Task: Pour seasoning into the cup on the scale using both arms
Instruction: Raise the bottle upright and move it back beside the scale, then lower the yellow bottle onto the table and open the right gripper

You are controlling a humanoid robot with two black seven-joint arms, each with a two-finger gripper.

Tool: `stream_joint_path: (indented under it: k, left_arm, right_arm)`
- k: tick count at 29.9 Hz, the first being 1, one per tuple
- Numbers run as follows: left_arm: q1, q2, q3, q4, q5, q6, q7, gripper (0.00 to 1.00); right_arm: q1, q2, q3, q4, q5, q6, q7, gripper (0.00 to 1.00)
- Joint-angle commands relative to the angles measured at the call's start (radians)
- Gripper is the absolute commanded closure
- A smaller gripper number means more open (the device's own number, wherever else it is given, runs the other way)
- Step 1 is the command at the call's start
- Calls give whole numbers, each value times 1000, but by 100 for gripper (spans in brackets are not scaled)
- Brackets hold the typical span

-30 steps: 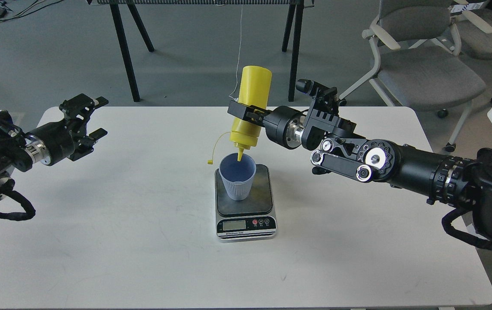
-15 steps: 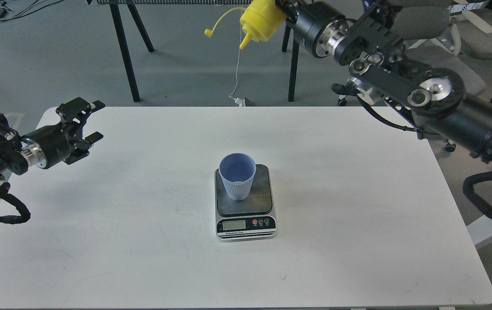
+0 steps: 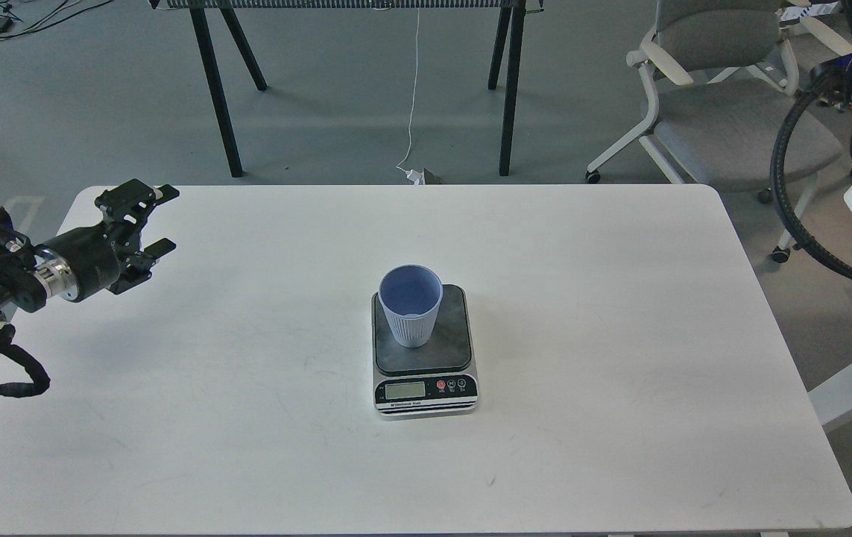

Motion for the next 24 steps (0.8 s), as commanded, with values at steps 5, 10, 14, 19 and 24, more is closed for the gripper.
stream_joint_path:
  k: [5, 10, 14, 19, 24]
  left_arm:
    - [3, -4, 1, 0, 1, 0, 0, 1]
    - [18, -7, 1, 0, 1, 0, 0, 1]
    - [21, -11, 1, 0, 1, 0, 0, 1]
    - [21, -15, 1, 0, 1, 0, 0, 1]
    - [20, -8, 1, 0, 1, 0, 0, 1]
  right_arm:
    - [-351, 82, 86, 91, 131, 55, 9, 99]
    - [-517, 143, 117, 85, 128, 55, 9, 99]
    - [-603, 159, 114, 70, 120, 55, 9, 99]
    - [-636, 234, 97, 7, 94, 55, 0, 99]
    - [-635, 327, 97, -88, 25, 55, -2, 99]
